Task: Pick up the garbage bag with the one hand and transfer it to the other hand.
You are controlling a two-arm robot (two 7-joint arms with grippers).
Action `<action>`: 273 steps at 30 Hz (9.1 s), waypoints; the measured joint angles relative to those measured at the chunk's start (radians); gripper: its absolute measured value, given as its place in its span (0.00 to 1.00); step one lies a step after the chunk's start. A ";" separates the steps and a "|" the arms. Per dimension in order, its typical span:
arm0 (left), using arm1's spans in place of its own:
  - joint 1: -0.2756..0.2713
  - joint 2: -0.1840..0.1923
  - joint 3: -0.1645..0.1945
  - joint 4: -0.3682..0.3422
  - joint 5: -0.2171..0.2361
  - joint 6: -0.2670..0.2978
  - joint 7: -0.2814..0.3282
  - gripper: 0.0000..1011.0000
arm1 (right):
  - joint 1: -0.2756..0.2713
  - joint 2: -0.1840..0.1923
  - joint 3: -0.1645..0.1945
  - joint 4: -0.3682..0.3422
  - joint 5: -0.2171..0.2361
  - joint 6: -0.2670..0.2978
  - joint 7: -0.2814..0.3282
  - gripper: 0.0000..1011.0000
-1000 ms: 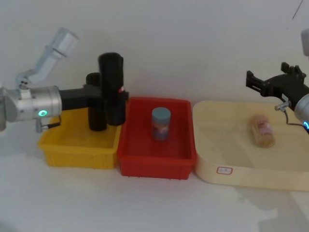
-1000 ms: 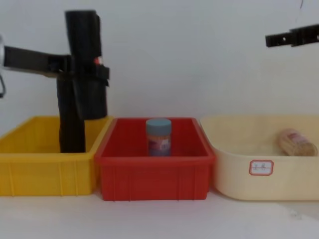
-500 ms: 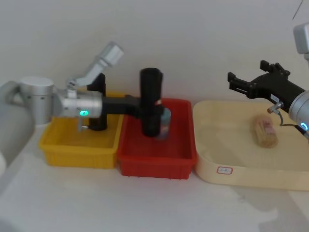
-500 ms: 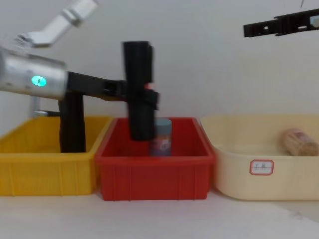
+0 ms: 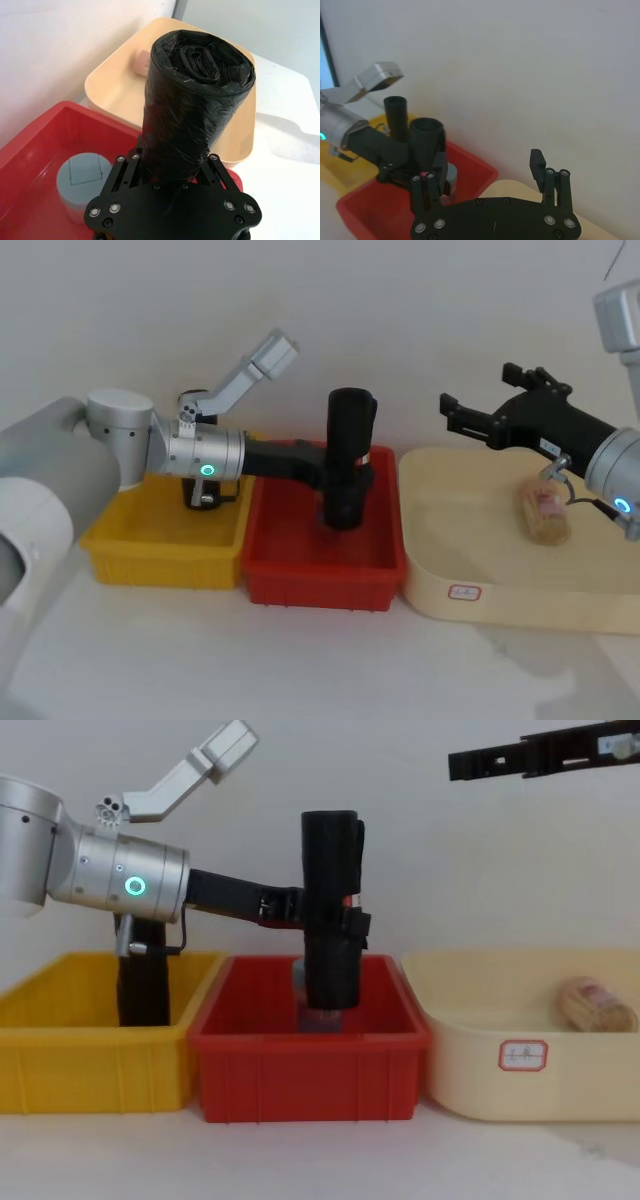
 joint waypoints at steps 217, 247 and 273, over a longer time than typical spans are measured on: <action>-0.078 -0.067 0.075 0.164 -0.035 -0.067 -0.061 0.42 | 0.358 -0.238 -0.270 0.709 0.075 -0.270 0.276 0.50; -0.078 -0.067 0.075 0.164 -0.036 -0.067 -0.061 0.99 | 0.324 -0.204 -0.271 0.579 0.057 -0.301 0.234 0.50; -0.078 -0.067 0.075 0.164 -0.035 -0.067 -0.061 0.99 | 0.290 -0.102 -0.318 0.266 -0.150 -0.109 0.016 0.50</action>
